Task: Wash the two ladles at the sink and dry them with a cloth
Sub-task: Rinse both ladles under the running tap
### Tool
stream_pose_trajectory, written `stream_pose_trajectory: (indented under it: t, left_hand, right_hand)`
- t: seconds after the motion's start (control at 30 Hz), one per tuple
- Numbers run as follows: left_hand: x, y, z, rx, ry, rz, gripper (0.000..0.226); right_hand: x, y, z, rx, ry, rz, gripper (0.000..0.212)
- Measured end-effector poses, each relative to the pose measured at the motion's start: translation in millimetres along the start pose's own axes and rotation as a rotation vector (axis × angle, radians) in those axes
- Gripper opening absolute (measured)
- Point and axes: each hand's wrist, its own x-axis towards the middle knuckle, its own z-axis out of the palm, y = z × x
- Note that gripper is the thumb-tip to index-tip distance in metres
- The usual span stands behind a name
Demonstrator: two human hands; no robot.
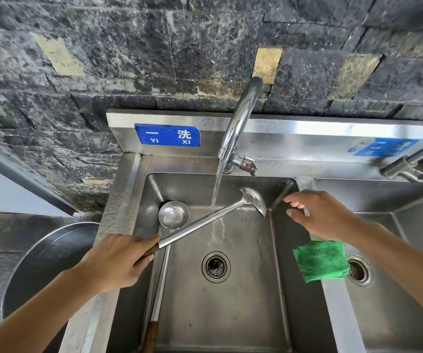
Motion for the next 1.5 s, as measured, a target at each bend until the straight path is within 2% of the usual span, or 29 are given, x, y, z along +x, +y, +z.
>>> stream_pose_trajectory:
  t: [0.5,0.7,0.77,0.9,1.03,1.1,1.3,1.43,1.5]
  left_hand:
    - [28,-27,-1,0.015,0.068,0.138,0.049]
    - [39,-30,6,-0.044,0.166,0.195,0.039]
    - [43,-31,8,-0.085,0.224,0.209,0.038]
    - [56,-36,11,-0.114,0.293,0.259,0.055]
    - [66,-42,15,-0.125,0.261,0.283,0.041]
    - [69,-41,18,-0.122,0.264,0.295,0.040]
    - [85,-30,30,-0.121,0.247,0.257,0.046]
    - [109,-13,32,-0.132,0.208,0.187,0.045]
    - [122,-8,36,-0.163,0.087,0.090,0.037]
  right_hand:
    - [-12,12,-23,-0.155,-0.030,0.028,0.035]
    - [-7,19,-22,-0.156,-0.038,0.039,0.037]
    - [2,16,-14,-0.145,-0.033,0.009,0.041]
    - [33,0,11,-0.070,0.029,-0.138,0.054]
    - [69,-13,35,-0.163,0.006,-0.225,0.060]
    - [81,-17,44,-0.201,-0.059,-0.214,0.054]
    - [84,-4,42,-0.201,-0.173,-0.179,0.012]
    - [74,16,35,-0.210,-0.152,-0.112,0.010]
    - [66,28,28,-0.192,-0.150,-0.073,0.013]
